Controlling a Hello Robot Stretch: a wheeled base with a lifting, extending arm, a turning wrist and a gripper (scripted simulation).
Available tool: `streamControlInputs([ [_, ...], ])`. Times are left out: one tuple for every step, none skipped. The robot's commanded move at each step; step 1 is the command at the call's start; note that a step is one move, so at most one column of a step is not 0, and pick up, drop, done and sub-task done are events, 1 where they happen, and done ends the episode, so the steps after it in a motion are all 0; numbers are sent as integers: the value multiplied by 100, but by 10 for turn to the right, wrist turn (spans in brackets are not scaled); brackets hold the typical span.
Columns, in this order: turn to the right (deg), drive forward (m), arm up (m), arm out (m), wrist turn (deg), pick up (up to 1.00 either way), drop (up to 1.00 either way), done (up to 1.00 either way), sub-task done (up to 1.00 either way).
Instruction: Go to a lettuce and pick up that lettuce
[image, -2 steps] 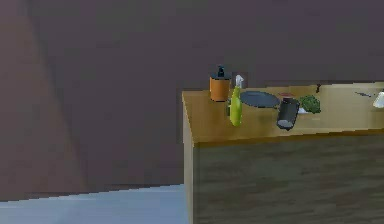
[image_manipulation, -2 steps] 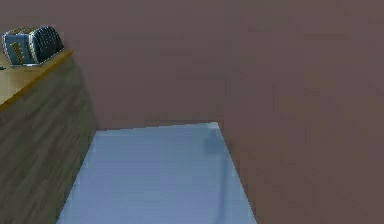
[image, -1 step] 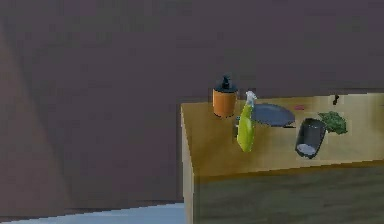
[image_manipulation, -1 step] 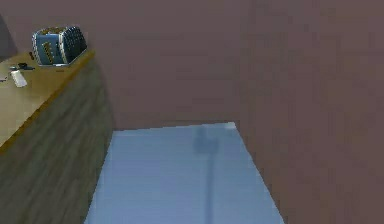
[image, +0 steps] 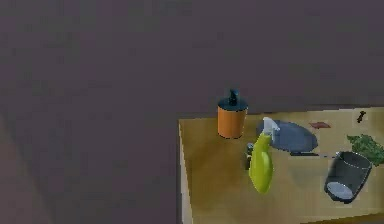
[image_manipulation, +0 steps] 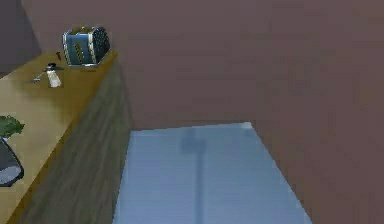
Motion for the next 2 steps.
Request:
streamControlInputs([
  [-450,0,0,0,0,0,0,0,0],
  [-450,0,0,0,0,0,0,0,0],
])
